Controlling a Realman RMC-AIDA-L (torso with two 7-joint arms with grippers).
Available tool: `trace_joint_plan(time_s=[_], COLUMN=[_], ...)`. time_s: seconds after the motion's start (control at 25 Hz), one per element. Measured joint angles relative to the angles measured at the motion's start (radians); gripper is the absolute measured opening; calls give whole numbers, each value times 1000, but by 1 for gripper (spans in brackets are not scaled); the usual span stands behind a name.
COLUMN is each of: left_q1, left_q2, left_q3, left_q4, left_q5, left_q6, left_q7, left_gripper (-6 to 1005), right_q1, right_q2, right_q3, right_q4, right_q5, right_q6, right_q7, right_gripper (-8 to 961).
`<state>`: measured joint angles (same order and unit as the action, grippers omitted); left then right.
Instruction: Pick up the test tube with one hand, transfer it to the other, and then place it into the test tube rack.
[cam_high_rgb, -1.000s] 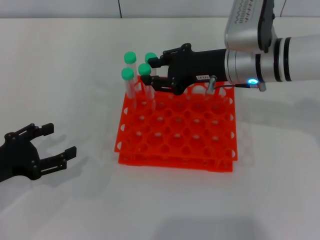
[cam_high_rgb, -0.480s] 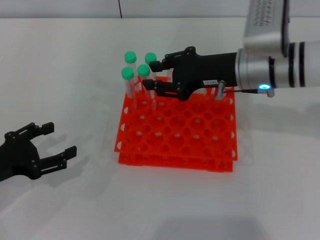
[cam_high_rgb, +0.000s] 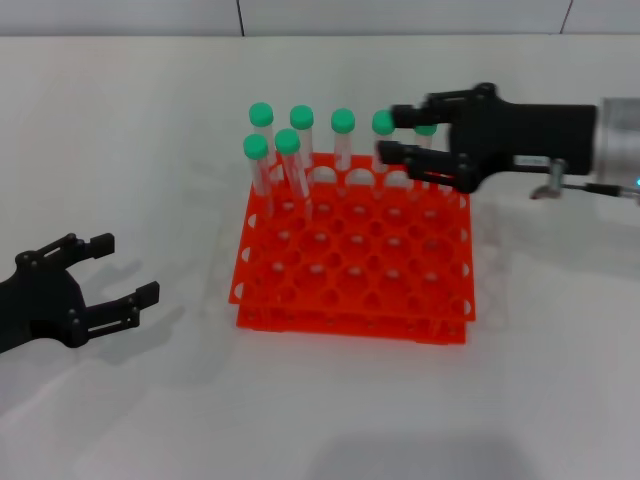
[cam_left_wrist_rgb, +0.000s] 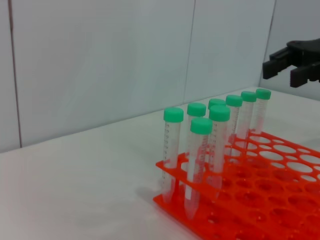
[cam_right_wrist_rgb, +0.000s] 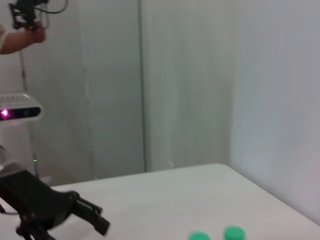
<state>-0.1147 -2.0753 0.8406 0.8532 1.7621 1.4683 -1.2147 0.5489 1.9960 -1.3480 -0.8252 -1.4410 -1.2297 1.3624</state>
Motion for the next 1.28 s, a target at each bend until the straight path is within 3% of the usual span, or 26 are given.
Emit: trace_joint_plan(time_s=[0.24, 0.48, 0.72, 0.92, 1.08, 1.28], left_q1=[-22, -42, -66, -105, -137, -170], left_q2=[8, 15, 40, 88, 111, 117], left_q3=[0, 0, 1, 0, 0, 0], left_q4=[-4, -5, -27, -88, -116, -117], left_q5=[2, 9, 12, 12, 43, 103], left_q6=[11, 26, 77, 131, 169, 191], left_q7=[-8, -20, -36, -47, -57, -83], left_gripper=[876, 875, 875, 875, 876, 876], right_q1=[-90, -163, -154, -148, -143, -130], right_q2=[-10, -1, -21, -25, -27, -29], right_q3=[90, 161, 165, 161, 159, 157], right_q4=[6, 28, 123, 157, 168, 186], right_q5=[-19, -20, -30, -32, -64, -90], right_q6=[-63, -117, -138, -149, -163, -176], right_q7=[-72, -156, -167, -180, -186, -180], right_gripper=[430, 504, 600, 777, 770, 768])
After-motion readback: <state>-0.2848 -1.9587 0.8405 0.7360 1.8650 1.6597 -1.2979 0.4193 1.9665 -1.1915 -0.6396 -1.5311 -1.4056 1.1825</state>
